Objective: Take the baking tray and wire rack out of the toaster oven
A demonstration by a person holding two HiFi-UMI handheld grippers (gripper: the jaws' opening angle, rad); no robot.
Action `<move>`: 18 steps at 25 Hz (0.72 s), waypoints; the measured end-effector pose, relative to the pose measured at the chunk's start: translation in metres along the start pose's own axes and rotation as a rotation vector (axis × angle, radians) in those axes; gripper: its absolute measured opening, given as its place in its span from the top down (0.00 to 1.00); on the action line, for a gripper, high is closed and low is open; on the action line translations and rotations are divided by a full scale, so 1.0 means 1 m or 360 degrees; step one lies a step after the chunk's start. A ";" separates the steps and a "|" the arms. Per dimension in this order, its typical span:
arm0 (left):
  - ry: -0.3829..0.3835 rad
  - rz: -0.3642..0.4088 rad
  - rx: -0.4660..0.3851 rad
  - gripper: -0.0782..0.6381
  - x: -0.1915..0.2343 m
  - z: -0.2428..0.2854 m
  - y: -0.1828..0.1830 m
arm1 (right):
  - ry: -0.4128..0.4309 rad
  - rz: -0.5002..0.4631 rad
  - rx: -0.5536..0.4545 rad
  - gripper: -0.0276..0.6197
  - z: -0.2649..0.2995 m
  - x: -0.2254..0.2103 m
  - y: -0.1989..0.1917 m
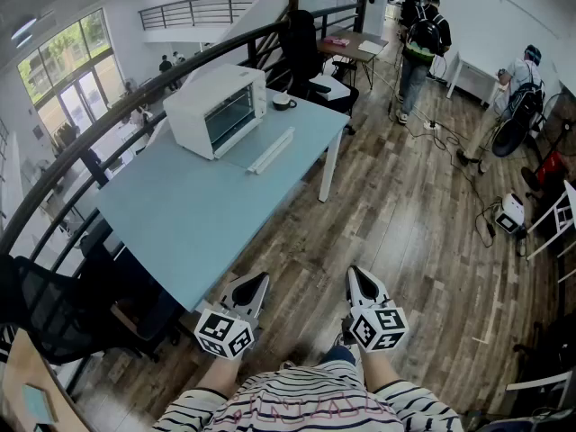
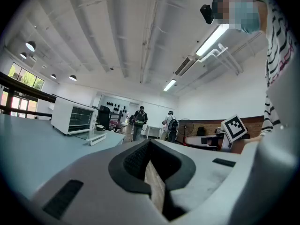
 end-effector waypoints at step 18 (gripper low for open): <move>0.0099 -0.0033 0.0027 0.85 0.011 0.079 -0.014 | 0.0135 0.0149 0.0003 0.91 0.055 -0.061 0.012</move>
Point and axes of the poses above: the fingertips, and each gripper's own axes: z forward along the fingers, x to its left, y out of its top, the point moved 2 cm from there along -z, backward along the fingers, and after that the axes turned 5 degrees about -x, right-handed, at the moved point
